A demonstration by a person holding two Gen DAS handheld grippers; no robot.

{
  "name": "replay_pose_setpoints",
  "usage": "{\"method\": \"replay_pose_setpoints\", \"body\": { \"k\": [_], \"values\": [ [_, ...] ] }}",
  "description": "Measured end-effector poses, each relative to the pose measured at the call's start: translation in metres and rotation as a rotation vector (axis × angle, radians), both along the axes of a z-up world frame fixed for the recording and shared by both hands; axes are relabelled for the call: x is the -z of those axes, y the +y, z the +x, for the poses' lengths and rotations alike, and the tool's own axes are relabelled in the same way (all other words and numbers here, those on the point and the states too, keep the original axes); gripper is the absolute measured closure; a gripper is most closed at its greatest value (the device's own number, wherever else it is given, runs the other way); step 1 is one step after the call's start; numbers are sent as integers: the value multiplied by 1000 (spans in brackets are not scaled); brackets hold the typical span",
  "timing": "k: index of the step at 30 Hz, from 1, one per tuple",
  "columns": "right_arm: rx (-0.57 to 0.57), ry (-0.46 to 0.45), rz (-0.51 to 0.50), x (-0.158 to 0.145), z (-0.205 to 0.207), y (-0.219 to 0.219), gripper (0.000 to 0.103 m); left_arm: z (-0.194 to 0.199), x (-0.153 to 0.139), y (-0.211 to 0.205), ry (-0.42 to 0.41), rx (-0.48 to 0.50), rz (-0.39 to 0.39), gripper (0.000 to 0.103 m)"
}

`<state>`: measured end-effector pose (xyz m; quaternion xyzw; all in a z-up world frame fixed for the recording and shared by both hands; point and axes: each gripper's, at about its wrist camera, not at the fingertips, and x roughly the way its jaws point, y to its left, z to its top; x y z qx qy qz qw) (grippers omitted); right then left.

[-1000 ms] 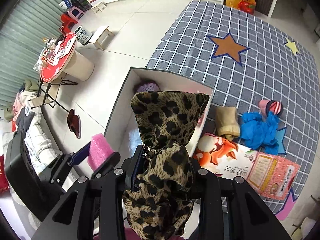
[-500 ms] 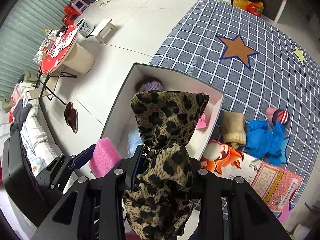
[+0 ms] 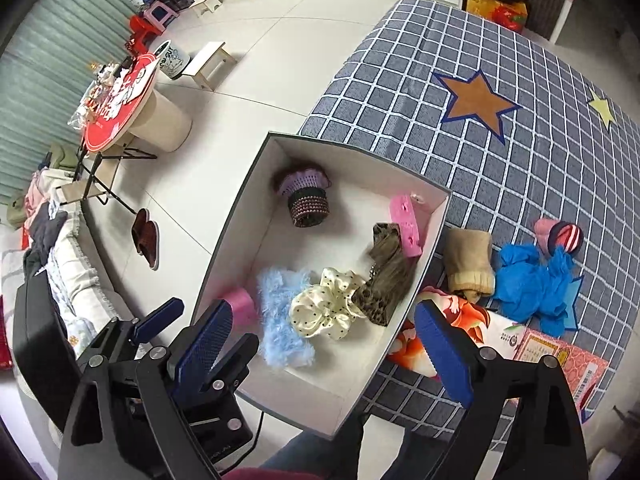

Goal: Organize soft objects
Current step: 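Open both tools to drop the bow and foam block into the box, then move both tools back to the pile toward the blue cloth and striped cap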

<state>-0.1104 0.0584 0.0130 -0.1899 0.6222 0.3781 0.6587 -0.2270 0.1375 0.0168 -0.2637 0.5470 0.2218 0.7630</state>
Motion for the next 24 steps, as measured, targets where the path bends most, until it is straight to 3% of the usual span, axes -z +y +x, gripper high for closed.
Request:
{"method": "replay_pose_setpoints", "body": {
  "k": [1, 2, 3, 9, 14, 20, 24],
  "values": [
    [4, 7, -2, 1, 0, -1, 10, -3, -4, 1, -32, -10, -6, 14],
    [6, 19, -9, 3, 1, -3, 1, -5, -7, 1, -54, -14, -14, 12],
    [8, 35, -23, 6, 1, -5, 0, -6, -10, 1, -71, -17, -19, 1],
    [43, 53, -31, 8, 3, -19, 0, -12, -33, 3, -171, -36, -4, 0],
    [40, 60, -8, 0, 2, -25, 0, -18, -44, -1, -197, -41, -22, 0],
    [39, 63, 38, -12, 3, -28, 0, -24, -71, -12, -239, -19, 47, 0],
    [61, 79, 72, -18, 8, -33, 0, -23, -77, -11, -260, -12, -1, 0]
  ]
}}
